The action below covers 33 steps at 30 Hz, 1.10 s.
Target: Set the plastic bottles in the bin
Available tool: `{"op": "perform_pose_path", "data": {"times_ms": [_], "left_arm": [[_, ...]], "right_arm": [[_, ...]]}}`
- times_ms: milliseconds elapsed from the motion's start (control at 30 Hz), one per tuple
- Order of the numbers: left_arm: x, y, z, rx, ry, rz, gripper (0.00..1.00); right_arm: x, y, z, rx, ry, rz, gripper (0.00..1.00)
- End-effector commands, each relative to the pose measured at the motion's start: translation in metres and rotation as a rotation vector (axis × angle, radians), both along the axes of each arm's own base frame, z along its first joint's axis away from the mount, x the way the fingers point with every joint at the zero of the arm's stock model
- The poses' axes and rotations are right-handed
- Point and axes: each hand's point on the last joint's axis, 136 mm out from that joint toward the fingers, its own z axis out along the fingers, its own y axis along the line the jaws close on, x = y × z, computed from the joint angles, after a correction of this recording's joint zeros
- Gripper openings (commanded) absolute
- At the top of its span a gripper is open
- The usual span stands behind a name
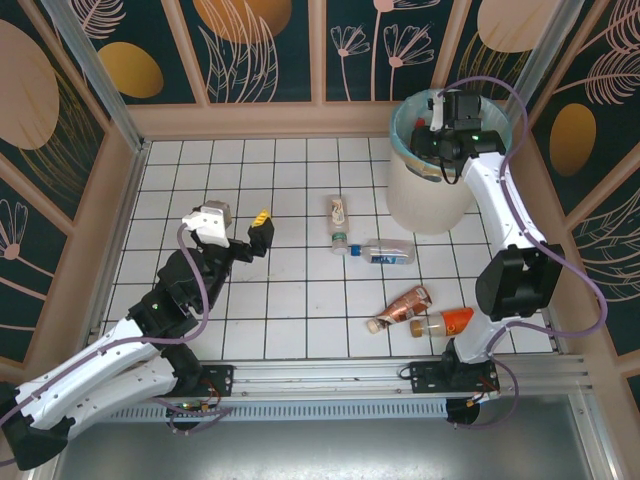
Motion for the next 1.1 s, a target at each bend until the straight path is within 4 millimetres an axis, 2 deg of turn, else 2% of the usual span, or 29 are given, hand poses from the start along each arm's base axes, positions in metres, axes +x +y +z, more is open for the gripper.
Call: {"op": "perform_pose_path", "data": {"times_ms": [0,100,267,367,500,600,700,767,800,933,1067], "left_arm": [[0.0,0.005,0.003,-0.015,0.0,0.022,0.98],[0.0,0.005,0.001,-0.019,0.006,0.024,0.98],[0.007,-0.001,-0.008,0.0,0.064,0.034,0.98],[0.016,-0.015,-0.018,0.037,0.126,0.023,0.98],[0.029,-0.04,-0.034,0.073,0.216,-0.009,0.98],[0.039,-0.065,-0.046,0.096,0.287,-0.057,0.99],[0.041,-0.105,-0.062,0.138,0.347,-0.202,0.97],[0.035,-0.133,-0.083,0.182,0.392,-0.343,0.94],[0.033,-0.146,-0.076,0.175,0.387,-0.397,0.92],[0.014,-0.187,-0.097,0.259,0.413,-0.561,0.9],[-0.022,-0.234,-0.127,0.418,0.426,-0.719,0.9]], "right_arm": [[-0.012,0.0,-0.031,0.022,0.143,-0.009,0.33],[-0.006,0.004,0.0,0.049,0.087,0.004,0.37],[-0.008,0.006,0.078,0.085,-0.072,0.0,0.51],[-0.022,0.006,0.118,0.102,-0.173,-0.009,0.56],[-0.05,0.007,0.151,0.127,-0.281,-0.014,0.58],[-0.078,0.006,0.162,0.159,-0.349,-0.014,0.58],[-0.108,0.002,0.165,0.183,-0.42,-0.01,0.59],[-0.129,-0.006,0.163,0.178,-0.465,-0.022,0.59],[-0.136,-0.01,0.162,0.171,-0.477,-0.037,0.59],[-0.163,-0.026,0.158,0.127,-0.494,-0.082,0.6],[-0.178,-0.036,0.154,0.085,-0.483,-0.115,0.61]]}}
